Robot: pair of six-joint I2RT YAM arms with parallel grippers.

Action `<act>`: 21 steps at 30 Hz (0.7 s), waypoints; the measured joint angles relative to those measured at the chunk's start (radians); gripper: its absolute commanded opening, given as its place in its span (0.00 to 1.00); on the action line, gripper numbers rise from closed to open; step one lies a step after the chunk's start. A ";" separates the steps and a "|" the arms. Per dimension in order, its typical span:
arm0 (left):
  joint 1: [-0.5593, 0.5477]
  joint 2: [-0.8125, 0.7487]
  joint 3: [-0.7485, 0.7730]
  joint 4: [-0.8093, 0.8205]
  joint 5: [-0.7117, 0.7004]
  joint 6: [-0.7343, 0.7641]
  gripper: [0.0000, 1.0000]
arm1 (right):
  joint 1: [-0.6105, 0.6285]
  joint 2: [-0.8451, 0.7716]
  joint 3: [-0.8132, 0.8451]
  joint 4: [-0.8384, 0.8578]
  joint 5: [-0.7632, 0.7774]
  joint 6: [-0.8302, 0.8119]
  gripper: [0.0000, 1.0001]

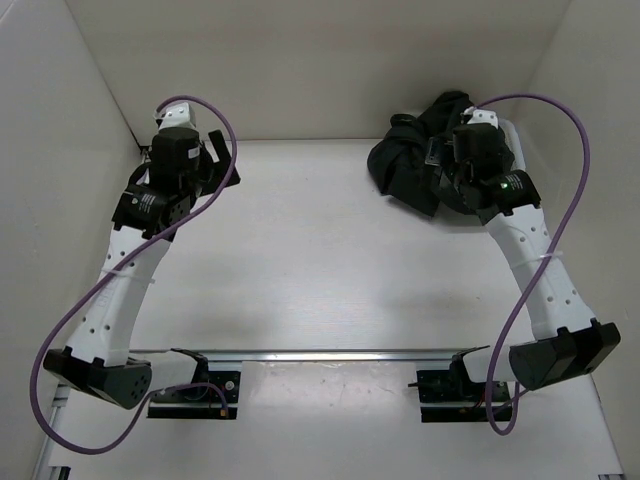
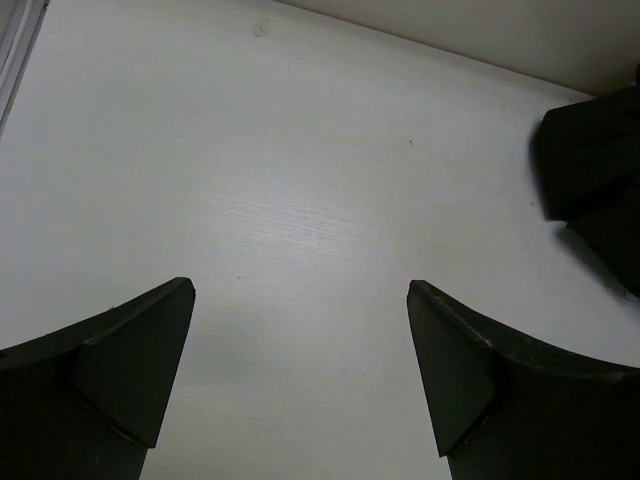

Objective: Fold and stack the trousers
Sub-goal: Grab the trousers from the pile

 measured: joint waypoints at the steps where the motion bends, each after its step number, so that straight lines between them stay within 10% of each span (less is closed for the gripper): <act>1: 0.000 -0.004 0.000 0.008 0.011 0.008 1.00 | 0.001 0.005 0.000 -0.003 0.000 0.001 1.00; 13: 0.000 -0.006 -0.039 0.018 0.051 0.051 1.00 | -0.003 0.064 0.014 -0.024 0.126 0.032 1.00; 21: 0.000 0.062 -0.045 0.004 0.176 0.051 1.00 | -0.245 0.431 0.326 -0.079 -0.069 0.026 1.00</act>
